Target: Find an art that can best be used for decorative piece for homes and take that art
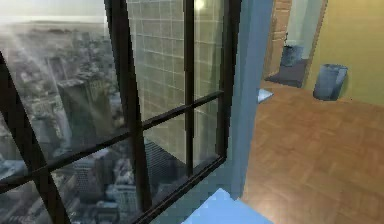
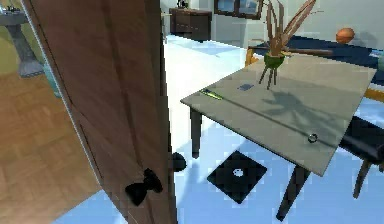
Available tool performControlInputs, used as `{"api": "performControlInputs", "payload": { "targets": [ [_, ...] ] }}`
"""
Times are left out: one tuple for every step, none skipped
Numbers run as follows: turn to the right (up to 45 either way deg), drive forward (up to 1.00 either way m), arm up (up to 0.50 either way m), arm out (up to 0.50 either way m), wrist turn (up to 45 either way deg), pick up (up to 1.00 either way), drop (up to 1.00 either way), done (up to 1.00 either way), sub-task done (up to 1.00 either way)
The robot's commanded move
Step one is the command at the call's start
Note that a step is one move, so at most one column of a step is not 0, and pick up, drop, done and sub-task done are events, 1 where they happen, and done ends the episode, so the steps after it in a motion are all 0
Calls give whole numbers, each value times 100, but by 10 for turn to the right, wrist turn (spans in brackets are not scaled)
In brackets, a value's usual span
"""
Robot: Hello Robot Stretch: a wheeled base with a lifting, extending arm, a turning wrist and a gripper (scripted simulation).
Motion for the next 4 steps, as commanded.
{"api": "performControlInputs", "payload": {
  "targets": [
    [150,0,0,0,0,0,0,0,0],
    [0,30,0,0,0,0,0,0,0],
    [270,0,0,0,0,0,0,0,0],
    [0,100,0,0,0,0,0,0,0]
  ]
}}
